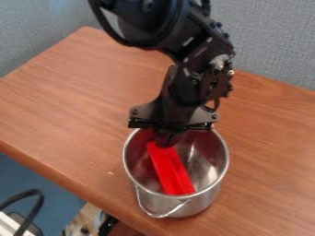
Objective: Put the red object in the metal pot
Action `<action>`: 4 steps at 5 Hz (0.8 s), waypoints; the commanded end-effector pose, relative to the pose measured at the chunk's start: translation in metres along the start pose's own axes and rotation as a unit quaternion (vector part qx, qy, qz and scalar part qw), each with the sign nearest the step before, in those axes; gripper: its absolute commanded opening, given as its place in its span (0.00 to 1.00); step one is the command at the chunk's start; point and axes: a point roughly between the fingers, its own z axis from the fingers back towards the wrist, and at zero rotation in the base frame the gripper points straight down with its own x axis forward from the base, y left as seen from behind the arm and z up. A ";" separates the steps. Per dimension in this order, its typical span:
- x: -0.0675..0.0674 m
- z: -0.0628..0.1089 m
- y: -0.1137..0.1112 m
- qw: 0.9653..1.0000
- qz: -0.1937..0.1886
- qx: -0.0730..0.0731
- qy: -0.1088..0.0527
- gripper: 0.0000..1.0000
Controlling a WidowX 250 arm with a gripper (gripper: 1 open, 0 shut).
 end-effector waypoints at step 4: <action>0.029 0.051 -0.014 0.995 -0.089 -0.049 -0.014 1.00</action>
